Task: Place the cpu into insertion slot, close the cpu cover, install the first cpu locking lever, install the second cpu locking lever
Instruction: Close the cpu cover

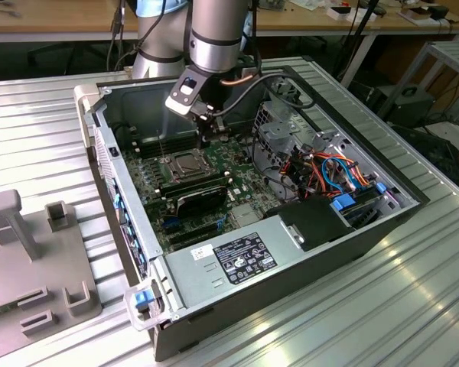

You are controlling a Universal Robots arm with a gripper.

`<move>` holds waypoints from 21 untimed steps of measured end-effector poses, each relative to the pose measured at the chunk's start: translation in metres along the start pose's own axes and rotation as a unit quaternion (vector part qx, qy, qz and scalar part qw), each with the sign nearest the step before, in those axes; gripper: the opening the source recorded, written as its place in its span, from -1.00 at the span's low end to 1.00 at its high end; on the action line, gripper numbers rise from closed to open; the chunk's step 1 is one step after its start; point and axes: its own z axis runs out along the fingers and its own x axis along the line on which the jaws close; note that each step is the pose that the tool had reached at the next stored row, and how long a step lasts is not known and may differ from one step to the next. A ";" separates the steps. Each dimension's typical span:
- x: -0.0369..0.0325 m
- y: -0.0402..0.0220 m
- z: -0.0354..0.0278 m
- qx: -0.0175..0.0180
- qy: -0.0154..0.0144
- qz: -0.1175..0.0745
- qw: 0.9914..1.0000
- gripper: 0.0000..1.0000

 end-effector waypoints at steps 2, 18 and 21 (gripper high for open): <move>0.0000 -0.0009 0.0000 0.000 0.000 0.000 1.000 -0.79; -0.0001 -0.0104 0.0008 0.000 0.000 0.000 1.000 -0.79; -0.0001 -0.0122 0.0009 0.000 0.000 0.000 1.000 -0.79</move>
